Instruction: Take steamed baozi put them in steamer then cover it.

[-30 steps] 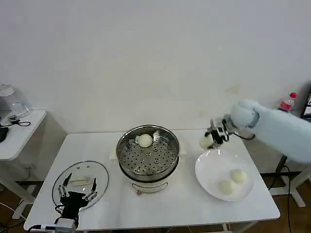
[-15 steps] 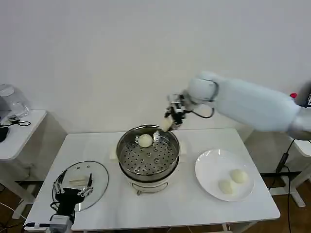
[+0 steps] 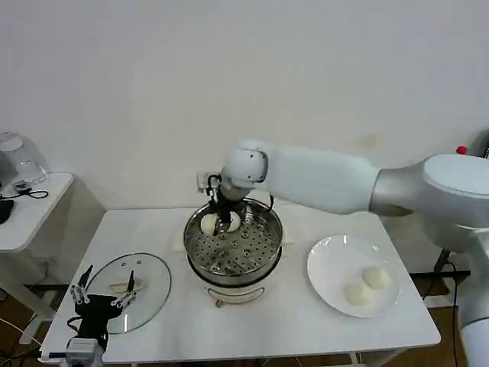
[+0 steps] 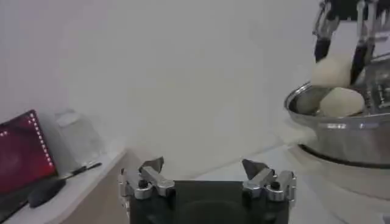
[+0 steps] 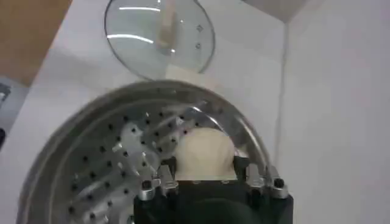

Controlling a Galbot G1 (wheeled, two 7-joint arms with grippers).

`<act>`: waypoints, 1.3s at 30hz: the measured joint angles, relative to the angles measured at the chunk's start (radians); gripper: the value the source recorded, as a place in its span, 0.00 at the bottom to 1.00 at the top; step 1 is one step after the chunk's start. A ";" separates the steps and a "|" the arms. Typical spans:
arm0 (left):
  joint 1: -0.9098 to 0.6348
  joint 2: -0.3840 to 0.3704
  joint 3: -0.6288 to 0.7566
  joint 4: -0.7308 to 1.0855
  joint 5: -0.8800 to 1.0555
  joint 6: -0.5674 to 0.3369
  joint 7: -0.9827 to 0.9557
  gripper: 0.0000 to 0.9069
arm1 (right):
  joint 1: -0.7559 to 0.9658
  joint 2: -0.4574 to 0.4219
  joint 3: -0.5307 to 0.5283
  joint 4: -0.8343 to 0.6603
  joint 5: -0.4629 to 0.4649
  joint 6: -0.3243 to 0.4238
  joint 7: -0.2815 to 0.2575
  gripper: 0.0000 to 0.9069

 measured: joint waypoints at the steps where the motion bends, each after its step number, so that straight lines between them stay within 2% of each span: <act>1: 0.000 0.001 -0.002 0.000 -0.001 0.000 0.000 1.00 | -0.007 0.008 -0.004 -0.004 0.004 -0.007 0.003 0.70; 11: 0.000 0.000 -0.010 -0.002 -0.002 -0.002 0.000 1.00 | -0.057 0.073 -0.013 -0.055 0.004 -0.039 0.018 0.70; 20: 0.000 0.000 -0.010 -0.002 -0.002 -0.003 0.000 1.00 | -0.084 0.095 -0.017 -0.101 -0.026 -0.042 0.015 0.70; 21: 0.000 0.000 -0.010 -0.002 -0.002 -0.003 0.000 1.00 | -0.086 0.096 -0.017 -0.104 -0.028 -0.042 0.015 0.72; 22: 0.000 0.000 -0.010 -0.002 -0.002 -0.003 0.000 1.00 | -0.089 0.098 -0.016 -0.108 -0.031 -0.042 0.015 1.00; 32: 0.001 0.000 -0.010 -0.002 -0.001 -0.003 0.000 1.00 | -0.083 0.090 0.001 -0.102 -0.025 -0.040 0.029 1.00; 39: -0.004 0.002 0.000 -0.006 -0.002 0.000 0.002 1.00 | -0.025 0.031 -0.003 -0.022 -0.004 -0.044 0.028 1.00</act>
